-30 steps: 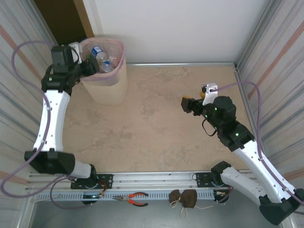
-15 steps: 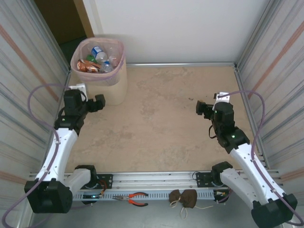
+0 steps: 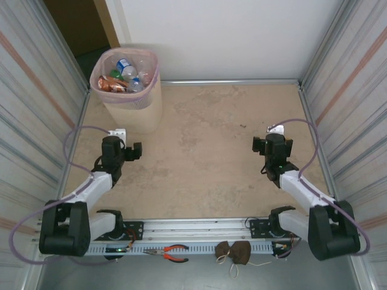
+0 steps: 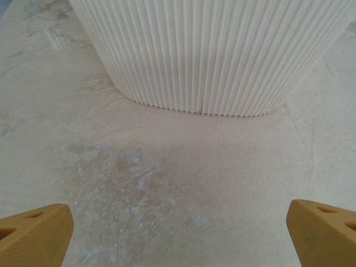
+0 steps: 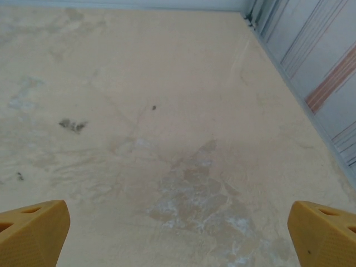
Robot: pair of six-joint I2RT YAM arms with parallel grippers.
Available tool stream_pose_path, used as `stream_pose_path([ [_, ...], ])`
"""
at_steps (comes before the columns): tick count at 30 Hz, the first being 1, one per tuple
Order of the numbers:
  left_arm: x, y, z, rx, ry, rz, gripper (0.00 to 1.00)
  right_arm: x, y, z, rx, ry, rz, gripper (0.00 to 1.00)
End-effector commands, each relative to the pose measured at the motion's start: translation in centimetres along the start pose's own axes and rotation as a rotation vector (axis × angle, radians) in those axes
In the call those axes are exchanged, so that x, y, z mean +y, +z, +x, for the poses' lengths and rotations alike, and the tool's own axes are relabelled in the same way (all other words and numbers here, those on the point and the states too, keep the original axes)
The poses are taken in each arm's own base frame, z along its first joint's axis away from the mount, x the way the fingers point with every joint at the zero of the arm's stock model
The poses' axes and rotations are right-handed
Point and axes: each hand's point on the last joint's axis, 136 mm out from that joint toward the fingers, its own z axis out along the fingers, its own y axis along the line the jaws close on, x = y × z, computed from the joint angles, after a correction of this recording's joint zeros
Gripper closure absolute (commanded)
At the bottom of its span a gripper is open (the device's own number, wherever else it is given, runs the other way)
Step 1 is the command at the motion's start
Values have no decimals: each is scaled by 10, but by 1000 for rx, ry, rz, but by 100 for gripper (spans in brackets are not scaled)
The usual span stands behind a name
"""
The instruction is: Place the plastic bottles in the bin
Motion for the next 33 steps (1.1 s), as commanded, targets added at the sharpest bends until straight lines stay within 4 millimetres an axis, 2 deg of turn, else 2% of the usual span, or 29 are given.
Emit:
stream_pose_path([
  [1, -6, 4, -33, -199, 82, 21, 1, 2, 12, -23, -124, 48, -39, 1],
  [4, -18, 8, -37, -237, 140, 84, 1, 2, 27, -15, -116, 71, -74, 1],
  [8, -19, 17, -41, -266, 85, 166, 1, -1, 43, -12, -114, 104, -101, 1],
  [13, -23, 36, -26, -237, 81, 211, 1, 2, 61, -4, -81, 131, -152, 1],
  [15, -25, 40, -28, -233, 88, 220, 1, 4, 66, 1, -73, 133, -163, 1],
  [22, -21, 45, -26, -188, 60, 223, 1, 8, 67, 7, -75, 132, -206, 1],
  [25, -12, 49, -26, -169, 35, 161, 1, 8, 68, 7, -73, 133, -205, 1],
  [33, -11, 47, -26, -177, 35, 159, 1, 8, 67, 6, -75, 133, -208, 1],
])
